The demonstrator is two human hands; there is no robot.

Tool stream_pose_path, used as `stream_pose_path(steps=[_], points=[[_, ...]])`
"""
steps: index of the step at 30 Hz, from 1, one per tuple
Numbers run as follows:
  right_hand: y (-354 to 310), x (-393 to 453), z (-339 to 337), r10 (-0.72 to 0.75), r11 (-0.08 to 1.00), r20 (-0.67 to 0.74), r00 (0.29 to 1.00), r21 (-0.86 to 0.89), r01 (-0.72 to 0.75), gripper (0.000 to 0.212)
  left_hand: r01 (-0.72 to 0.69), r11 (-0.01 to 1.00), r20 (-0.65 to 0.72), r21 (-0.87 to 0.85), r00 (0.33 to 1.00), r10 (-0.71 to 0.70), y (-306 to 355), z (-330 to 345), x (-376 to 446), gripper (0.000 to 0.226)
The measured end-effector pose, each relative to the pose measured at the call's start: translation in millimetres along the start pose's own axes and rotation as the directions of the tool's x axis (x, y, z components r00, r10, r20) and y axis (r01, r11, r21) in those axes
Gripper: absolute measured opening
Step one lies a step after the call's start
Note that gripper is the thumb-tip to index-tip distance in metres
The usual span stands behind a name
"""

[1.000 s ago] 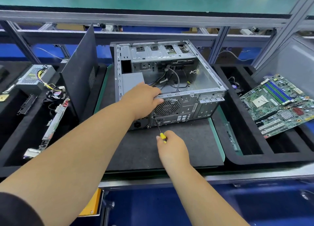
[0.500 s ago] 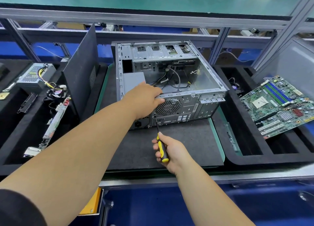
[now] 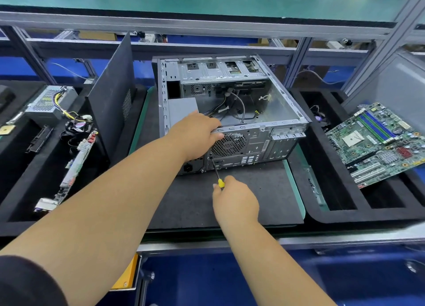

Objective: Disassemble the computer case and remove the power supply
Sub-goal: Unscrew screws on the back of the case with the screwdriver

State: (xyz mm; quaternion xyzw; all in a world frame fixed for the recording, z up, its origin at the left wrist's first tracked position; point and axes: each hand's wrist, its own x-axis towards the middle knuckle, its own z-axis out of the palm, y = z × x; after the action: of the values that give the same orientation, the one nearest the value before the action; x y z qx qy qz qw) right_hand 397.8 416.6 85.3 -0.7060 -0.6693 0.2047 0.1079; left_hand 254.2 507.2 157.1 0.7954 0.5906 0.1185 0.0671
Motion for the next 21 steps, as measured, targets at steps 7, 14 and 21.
stream_pose_path(steps=[7, 14, 21], points=[[10.5, 12.2, -3.4, 0.037, 0.328, 0.683, 0.729, 0.681, -0.655, 0.047, -0.001, 1.000, 0.014, -0.010, 1.000, 0.001, 0.1, -0.2, -0.1, 0.020], [20.0, 6.8, 3.6, -0.201, -0.080, 0.726, 0.658, 0.657, -0.749, 0.039, -0.005, 1.000, 0.007, -0.019, 1.000, 0.006, -0.1, -0.3, -0.6, 0.018], [1.2, 5.6, -2.7, 0.143, 0.605, 0.513, 0.846, 0.631, -0.485, 0.039, 0.005, 1.000, 0.018, -0.008, 1.000, -0.005, 0.6, -1.2, -0.6, 0.024]])
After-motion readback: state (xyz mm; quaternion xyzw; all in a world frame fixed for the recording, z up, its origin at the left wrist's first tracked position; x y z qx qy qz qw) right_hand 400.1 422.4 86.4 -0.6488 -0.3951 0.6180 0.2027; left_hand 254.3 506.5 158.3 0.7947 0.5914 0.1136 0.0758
